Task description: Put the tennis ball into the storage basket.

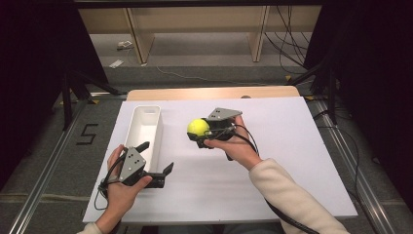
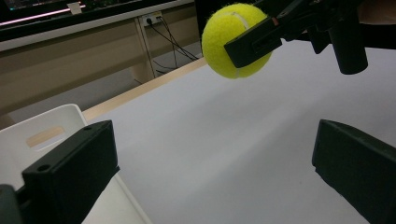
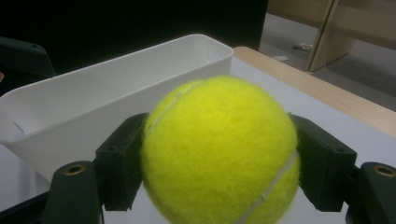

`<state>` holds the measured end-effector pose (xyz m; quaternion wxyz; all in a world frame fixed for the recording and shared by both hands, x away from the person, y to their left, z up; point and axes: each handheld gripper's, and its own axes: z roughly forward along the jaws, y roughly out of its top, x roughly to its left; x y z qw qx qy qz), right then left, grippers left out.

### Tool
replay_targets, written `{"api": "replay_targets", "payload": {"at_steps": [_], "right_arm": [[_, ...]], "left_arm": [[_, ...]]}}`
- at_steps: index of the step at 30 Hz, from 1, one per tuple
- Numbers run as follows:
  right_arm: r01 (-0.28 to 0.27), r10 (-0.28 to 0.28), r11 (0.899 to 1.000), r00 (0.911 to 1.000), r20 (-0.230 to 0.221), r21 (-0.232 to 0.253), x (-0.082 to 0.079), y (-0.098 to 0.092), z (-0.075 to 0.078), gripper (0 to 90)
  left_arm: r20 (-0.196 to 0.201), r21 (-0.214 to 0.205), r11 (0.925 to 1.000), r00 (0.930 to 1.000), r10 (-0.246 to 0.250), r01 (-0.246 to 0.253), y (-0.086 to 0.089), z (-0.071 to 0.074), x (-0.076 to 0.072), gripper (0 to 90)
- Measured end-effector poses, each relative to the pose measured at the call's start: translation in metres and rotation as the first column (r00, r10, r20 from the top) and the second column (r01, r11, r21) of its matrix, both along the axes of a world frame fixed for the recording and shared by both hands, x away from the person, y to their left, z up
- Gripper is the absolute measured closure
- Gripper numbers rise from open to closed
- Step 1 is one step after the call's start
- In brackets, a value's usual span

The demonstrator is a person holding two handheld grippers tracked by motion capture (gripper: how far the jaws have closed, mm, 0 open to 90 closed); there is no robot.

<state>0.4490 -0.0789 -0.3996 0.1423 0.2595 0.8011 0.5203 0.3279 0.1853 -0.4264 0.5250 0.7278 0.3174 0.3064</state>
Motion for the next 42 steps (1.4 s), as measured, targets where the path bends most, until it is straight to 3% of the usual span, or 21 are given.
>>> {"api": "replay_targets", "payload": {"at_steps": [42], "right_arm": [[-0.030, 0.030, 1.000, 0.9995, -0.001, -0.003, 0.000, 0.021, 0.004, 27.3]], "left_arm": [[0.001, -0.002, 1.0000, 1.0000, -0.001, 0.001, 0.001, 0.001, -0.001, 0.0]]}}
